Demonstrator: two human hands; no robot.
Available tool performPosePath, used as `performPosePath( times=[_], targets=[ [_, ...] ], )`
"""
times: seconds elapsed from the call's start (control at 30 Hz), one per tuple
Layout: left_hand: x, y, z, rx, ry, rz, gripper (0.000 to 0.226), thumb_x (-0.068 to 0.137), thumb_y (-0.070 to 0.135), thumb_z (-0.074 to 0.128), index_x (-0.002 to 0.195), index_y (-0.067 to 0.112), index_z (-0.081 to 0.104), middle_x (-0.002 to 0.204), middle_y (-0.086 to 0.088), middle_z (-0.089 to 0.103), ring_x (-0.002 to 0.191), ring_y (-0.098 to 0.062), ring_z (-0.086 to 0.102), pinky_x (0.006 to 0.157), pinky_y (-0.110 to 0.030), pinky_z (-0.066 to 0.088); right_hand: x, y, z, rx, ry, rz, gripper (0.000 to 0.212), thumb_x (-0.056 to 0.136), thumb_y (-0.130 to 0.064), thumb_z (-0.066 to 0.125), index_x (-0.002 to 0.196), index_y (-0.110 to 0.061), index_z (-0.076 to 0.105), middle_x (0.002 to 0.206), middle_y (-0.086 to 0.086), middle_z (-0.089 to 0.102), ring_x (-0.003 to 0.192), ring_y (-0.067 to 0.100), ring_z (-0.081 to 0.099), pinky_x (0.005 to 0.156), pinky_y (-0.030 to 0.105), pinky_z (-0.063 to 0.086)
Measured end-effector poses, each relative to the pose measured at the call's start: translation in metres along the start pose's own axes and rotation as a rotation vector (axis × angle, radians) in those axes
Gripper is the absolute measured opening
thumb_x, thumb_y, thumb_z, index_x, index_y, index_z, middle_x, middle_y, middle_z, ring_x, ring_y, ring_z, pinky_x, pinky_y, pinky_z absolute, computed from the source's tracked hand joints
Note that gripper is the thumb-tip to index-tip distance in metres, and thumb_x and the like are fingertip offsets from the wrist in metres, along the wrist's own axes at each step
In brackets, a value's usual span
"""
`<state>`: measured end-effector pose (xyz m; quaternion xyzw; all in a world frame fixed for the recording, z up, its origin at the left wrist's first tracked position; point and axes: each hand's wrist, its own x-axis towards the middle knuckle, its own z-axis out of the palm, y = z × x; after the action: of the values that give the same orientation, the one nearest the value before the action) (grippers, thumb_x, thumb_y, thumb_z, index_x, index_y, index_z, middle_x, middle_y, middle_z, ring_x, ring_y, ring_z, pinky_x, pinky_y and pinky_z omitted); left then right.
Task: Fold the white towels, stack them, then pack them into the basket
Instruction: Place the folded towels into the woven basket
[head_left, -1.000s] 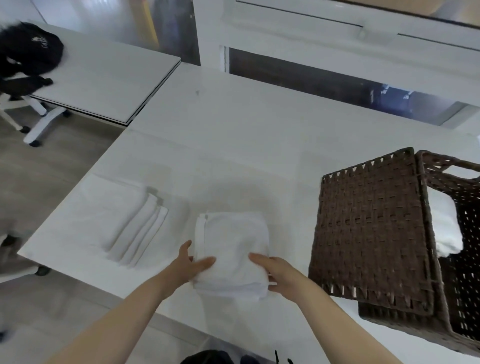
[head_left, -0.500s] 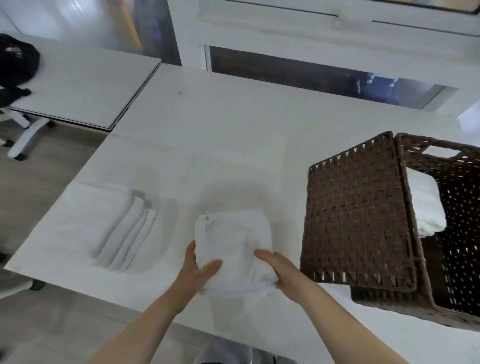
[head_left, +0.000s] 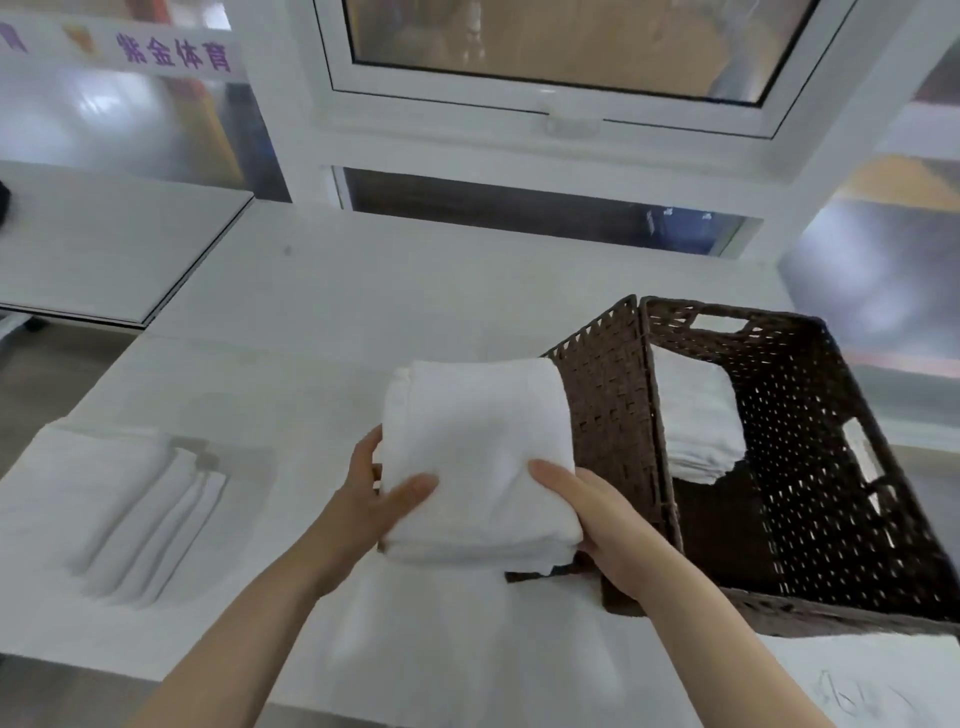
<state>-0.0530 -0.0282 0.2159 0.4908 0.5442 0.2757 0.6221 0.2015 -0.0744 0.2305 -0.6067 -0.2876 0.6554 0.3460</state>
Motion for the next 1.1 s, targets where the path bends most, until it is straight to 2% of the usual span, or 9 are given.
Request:
performPosePath(
  times=[0.13,0.3,0.43,0.53,0.63,0.73,0.8,0.93,1.1],
  targets=[
    [-0.006,0.044,0.046,0.056,-0.009,0.086,0.089,0.068,0.067,0.076,0.139,0.054,0.024,0.121,0.015,0.059,0.092,0.006,0.065,0.062,-0.015,0.053,-0.04,-0.026,-0.039,0.088,0.043,-0.067,0.05,0.085,-0.045,0.068,0.124,-0.014,0.064,0.115,-0.001,0.073,0.108,0.018,0.069,0.098,0.038,0.051],
    [-0.011,0.084,0.11,0.088,-0.042,0.127,0.077,0.068,0.063,0.071,0.128,0.065,0.023,0.121,0.017,0.056,0.098,0.001,0.063,0.066,-0.02,0.055,-0.083,-0.043,-0.097,0.15,0.116,-0.14,0.037,0.092,-0.038,0.062,0.12,-0.014,0.065,0.111,-0.002,0.074,0.103,0.012,0.07,0.092,0.031,0.051],
    [-0.009,0.11,0.162,0.082,-0.082,0.168,0.087,0.07,0.059,0.071,0.142,0.052,0.023,0.121,0.014,0.055,0.097,-0.002,0.063,0.057,-0.017,0.054,-0.107,-0.048,-0.144,0.159,0.147,-0.163,0.047,0.087,-0.041,0.062,0.124,-0.011,0.063,0.115,0.002,0.073,0.108,0.017,0.069,0.094,0.034,0.05],
    [-0.004,0.12,0.203,0.079,-0.113,0.181,0.076,0.073,0.052,0.068,0.136,0.052,0.025,0.119,0.015,0.055,0.094,0.0,0.063,0.055,-0.015,0.052,-0.122,-0.051,-0.18,0.143,0.165,-0.197,0.031,0.096,-0.036,0.053,0.114,-0.015,0.069,0.109,0.0,0.075,0.1,0.013,0.071,0.083,0.028,0.052],
    [0.006,0.118,0.243,0.062,-0.148,0.177,0.077,0.071,0.055,0.069,0.135,0.049,0.026,0.118,0.02,0.056,0.086,0.01,0.064,0.061,-0.012,0.052,-0.128,-0.05,-0.219,0.16,0.207,-0.192,0.035,0.094,-0.041,0.057,0.118,-0.018,0.068,0.114,0.0,0.073,0.107,0.017,0.069,0.096,0.036,0.05],
    [0.019,0.108,0.277,0.064,-0.189,0.105,0.083,0.079,0.052,0.071,0.145,0.038,0.023,0.118,0.02,0.057,0.093,0.005,0.063,0.075,-0.02,0.052,-0.119,-0.038,-0.253,0.207,0.211,-0.101,0.046,0.09,-0.045,0.063,0.125,-0.016,0.066,0.119,0.005,0.071,0.112,0.024,0.067,0.103,0.042,0.046],
    [0.026,0.097,0.296,0.094,-0.197,0.044,0.081,0.087,0.042,0.07,0.15,0.027,0.021,0.121,0.014,0.056,0.1,-0.001,0.059,0.08,-0.019,0.049,-0.11,-0.029,-0.265,0.242,0.23,-0.011,0.046,0.089,-0.043,0.064,0.123,-0.012,0.066,0.116,0.009,0.072,0.107,0.025,0.069,0.095,0.039,0.051],
    [0.032,0.073,0.323,0.119,-0.216,-0.097,0.071,0.088,0.04,0.069,0.143,0.024,0.027,0.115,0.007,0.058,0.093,-0.005,0.06,0.056,-0.014,0.053,-0.092,-0.009,-0.282,0.258,0.241,0.126,0.04,0.088,-0.039,0.063,0.112,-0.008,0.071,0.105,0.014,0.074,0.087,0.026,0.072,0.067,0.031,0.055],
    [0.036,0.045,0.343,0.054,-0.155,-0.295,0.079,0.078,0.049,0.071,0.139,0.022,0.028,0.114,-0.001,0.06,0.09,-0.015,0.061,0.069,-0.027,0.05,-0.068,0.011,-0.293,0.247,0.265,0.264,0.043,0.084,-0.04,0.067,0.105,-0.004,0.074,0.107,0.02,0.072,0.097,0.032,0.071,0.084,0.036,0.055]
  ],
)
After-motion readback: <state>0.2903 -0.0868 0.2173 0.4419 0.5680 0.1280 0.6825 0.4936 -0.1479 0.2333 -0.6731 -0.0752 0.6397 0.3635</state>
